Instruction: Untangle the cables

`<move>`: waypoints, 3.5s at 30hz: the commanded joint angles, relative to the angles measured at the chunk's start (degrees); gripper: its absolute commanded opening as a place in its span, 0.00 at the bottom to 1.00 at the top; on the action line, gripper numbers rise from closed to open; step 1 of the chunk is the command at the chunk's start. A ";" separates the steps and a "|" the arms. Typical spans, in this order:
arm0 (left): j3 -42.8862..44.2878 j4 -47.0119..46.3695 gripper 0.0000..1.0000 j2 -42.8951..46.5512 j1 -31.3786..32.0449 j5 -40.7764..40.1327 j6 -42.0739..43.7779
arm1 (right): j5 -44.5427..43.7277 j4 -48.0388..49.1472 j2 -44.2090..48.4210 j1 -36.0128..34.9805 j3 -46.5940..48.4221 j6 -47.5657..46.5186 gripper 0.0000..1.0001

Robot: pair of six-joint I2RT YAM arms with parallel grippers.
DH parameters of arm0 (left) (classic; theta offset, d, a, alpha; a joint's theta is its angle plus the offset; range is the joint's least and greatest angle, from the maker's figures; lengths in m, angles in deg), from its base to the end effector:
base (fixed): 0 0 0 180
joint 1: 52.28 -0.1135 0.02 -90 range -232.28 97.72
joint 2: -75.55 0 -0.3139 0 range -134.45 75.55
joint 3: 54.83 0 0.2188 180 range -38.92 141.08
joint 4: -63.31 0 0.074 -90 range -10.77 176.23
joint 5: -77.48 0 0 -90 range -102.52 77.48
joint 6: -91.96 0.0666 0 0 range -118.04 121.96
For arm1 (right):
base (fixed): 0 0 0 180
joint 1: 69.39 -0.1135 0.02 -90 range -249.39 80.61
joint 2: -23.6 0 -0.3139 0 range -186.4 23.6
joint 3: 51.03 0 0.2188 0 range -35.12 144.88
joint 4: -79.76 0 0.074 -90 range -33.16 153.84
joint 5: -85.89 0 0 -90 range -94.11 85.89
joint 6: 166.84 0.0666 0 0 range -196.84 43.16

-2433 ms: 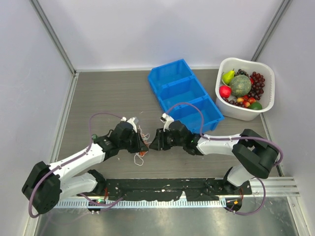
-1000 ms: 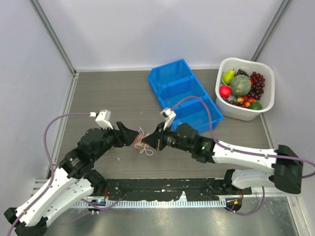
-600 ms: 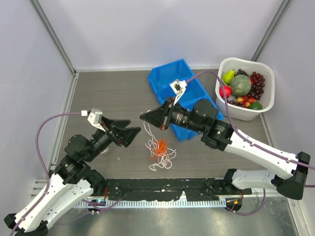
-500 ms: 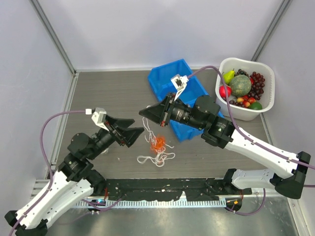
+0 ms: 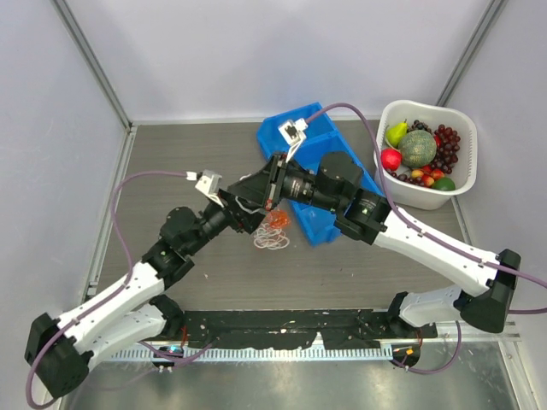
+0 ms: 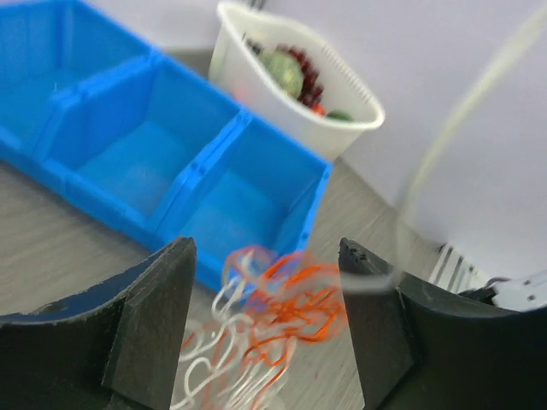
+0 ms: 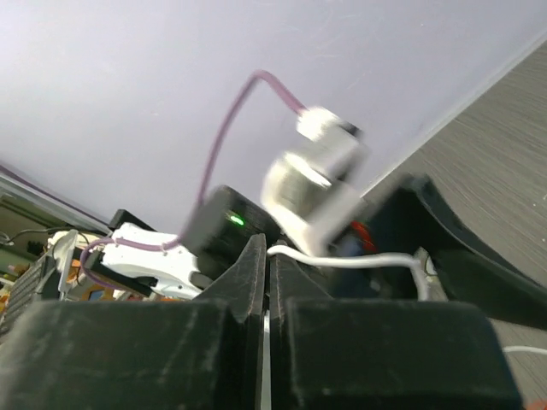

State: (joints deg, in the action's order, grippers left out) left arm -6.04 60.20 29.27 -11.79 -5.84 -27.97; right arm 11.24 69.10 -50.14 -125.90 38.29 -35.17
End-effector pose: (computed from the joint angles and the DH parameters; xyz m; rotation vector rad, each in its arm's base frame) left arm 0.1175 -0.1105 0.3637 0.2445 1.5501 -1.0708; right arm 0.1401 0.2437 0.4855 -0.4636 1.6411 1.5385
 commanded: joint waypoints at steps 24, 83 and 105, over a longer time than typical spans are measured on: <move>-19.70 -7.79 0.57 -11.55 0.03 -15.99 -5.49 | -0.76 -10.96 -10.64 0.26 44.53 -9.14 0.01; -16.28 -11.67 0.54 -16.76 0.20 -14.32 -5.67 | -18.14 -14.49 -6.70 2.10 44.57 -24.08 0.01; 13.94 28.06 0.97 0.76 0.20 -7.38 -4.35 | -23.08 -13.88 5.35 22.67 17.84 -24.97 0.01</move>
State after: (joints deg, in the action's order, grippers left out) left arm -1.03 76.92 30.69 -11.68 -13.89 -33.68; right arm -9.68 51.46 -50.22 -104.66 59.71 -60.24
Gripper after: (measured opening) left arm 0.952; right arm 0.041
